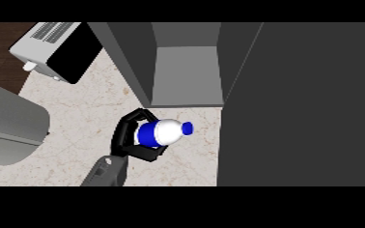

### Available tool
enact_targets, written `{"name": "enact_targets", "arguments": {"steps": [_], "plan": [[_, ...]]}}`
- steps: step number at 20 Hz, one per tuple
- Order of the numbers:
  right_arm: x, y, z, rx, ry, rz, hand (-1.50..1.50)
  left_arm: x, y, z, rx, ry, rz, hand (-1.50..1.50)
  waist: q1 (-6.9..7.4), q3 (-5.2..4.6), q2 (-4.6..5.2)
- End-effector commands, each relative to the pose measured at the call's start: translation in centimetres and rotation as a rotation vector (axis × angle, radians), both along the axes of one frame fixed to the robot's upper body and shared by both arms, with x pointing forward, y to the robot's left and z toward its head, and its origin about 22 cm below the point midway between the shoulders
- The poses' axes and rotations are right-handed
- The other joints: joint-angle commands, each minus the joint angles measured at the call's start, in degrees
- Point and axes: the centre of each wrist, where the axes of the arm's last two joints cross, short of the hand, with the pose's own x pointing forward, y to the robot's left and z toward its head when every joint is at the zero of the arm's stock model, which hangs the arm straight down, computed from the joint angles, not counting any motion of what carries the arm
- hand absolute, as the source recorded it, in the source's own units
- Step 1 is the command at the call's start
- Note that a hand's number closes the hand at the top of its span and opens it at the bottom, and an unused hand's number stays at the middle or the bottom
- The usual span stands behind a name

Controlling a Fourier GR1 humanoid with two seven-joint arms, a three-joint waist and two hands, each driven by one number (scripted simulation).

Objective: Pick up the bottled water, place it into the cabinet and close the cabinet

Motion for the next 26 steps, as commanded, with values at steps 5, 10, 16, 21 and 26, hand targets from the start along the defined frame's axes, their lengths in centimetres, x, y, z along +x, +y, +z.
{"name": "enact_targets", "arguments": {"steps": [5,10,16,21,26], "plan": [[-0.4,-0.1,3.0,0.030,-0.050,-0.029,-1.50,3.7,-5.3,6.2,0.012,0.028,-0.012,1.50,-0.24,-0.01,0.09],[-0.2,-1.1,2.0,0.010,-0.048,-0.008,-1.50,4.9,-8.7,8.7,0.011,0.037,0.037,1.50,-0.83,-0.01,0.29],[-0.9,-1.1,2.3,0.016,-0.053,-0.013,-1.50,8.8,-10.7,12.2,0.072,0.087,0.123,1.50,-2.55,-0.03,0.47],[-0.3,-1.1,2.1,0.030,-0.077,0.002,-1.50,11.2,-10.6,13.4,0.041,0.133,0.147,1.50,-2.68,-0.07,1.07],[-0.4,-2.0,3.0,0.014,-0.076,0.011,-1.50,12.6,-10.6,14.2,0.108,0.101,0.268,1.50,-3.11,-0.04,1.22]]}}
